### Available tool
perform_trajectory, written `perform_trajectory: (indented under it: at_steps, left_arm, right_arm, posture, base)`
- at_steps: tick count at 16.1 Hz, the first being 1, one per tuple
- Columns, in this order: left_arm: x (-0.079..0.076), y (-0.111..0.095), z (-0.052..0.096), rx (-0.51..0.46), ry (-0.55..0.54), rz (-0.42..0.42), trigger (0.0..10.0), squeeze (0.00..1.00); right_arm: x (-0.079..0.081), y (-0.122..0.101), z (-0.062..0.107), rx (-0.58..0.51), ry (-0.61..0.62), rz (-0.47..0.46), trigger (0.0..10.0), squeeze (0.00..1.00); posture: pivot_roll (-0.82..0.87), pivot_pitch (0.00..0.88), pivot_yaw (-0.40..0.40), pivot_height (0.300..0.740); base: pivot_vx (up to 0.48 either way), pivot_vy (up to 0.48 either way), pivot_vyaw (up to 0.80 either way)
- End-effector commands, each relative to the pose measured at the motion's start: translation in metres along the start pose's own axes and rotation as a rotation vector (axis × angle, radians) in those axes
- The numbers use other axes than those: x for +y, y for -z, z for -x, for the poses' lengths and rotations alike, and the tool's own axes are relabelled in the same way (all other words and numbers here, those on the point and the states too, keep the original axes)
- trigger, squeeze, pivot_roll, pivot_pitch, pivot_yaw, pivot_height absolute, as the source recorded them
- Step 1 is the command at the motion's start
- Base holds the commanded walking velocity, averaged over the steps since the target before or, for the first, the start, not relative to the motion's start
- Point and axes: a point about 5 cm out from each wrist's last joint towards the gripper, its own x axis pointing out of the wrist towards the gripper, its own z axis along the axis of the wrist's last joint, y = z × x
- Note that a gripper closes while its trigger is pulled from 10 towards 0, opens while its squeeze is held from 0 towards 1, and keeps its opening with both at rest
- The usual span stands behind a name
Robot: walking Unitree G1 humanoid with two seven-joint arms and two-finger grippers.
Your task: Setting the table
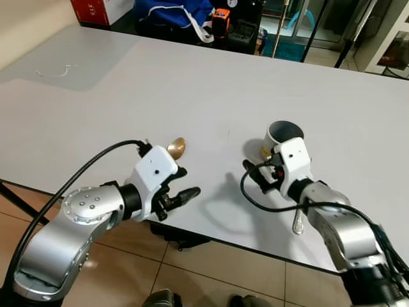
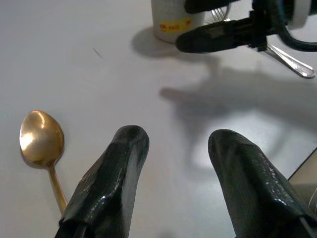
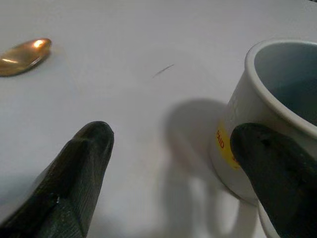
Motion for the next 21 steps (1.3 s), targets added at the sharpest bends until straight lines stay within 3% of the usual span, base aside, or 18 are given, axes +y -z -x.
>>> perform_trajectory:
  at_steps: [1,6,12,15,17,18,20,21]
  left_arm:
    - [-0.005,-0.001,0.001,0.009,0.031,-0.015,10.0,0.0]
    - [-0.004,0.0,0.001,0.022,0.033,-0.022,10.0,0.0]
    - [0.001,0.002,0.001,0.029,-0.008,-0.042,10.0,0.0]
    - [0.003,0.001,0.002,0.008,-0.046,-0.05,10.0,0.0]
    - [0.003,-0.002,0.003,-0.111,-0.139,-0.043,10.0,0.0]
    - [0.004,0.002,0.0,-0.107,-0.19,-0.017,10.0,0.0]
    - [0.003,-0.005,-0.006,-0.194,-0.295,0.042,10.0,0.0]
    - [0.006,-0.009,-0.01,-0.227,-0.371,0.019,10.0,0.0]
  right_arm:
    - [-0.003,0.0,-0.005,0.007,0.017,0.043,10.0,0.0]
    - [-0.014,0.0,-0.022,0.021,0.075,0.09,10.0,0.0]
    - [-0.022,0.001,-0.026,-0.012,0.155,0.085,10.0,0.0]
    - [-0.014,-0.012,-0.022,-0.108,0.121,-0.028,10.0,0.0]
    - [0.006,-0.033,0.008,-0.262,-0.02,-0.067,10.0,0.0]
    - [0.012,-0.039,0.019,-0.314,-0.042,-0.074,10.0,0.0]
    - [0.014,-0.05,0.044,-0.403,0.033,-0.156,10.0,0.0]
    - [0.005,-0.048,0.053,-0.406,0.182,-0.176,10.0,0.0]
  posture:
    - [0.05,0.071,-0.038,0.74]
    - [0.05,0.067,-0.038,0.74]
    - [0.06,0.065,-0.029,0.74]
    - [0.06,0.061,-0.029,0.74]
    - [0.07,0.059,-0.03,0.74]
    - [0.06,0.057,-0.025,0.74]
    - [0.05,0.055,-0.018,0.74]
    - [0.04,0.051,-0.011,0.74]
  base:
    - [0.0,0.0,0.0]
    - [0.0,0.0,0.0]
    - [0.0,0.0,0.0]
    - [0.0,0.0,0.0]
    - [0.0,0.0,0.0]
    - [0.0,0.0,0.0]
    - [0.0,0.0,0.0]
    - [0.0,0.0,0.0]
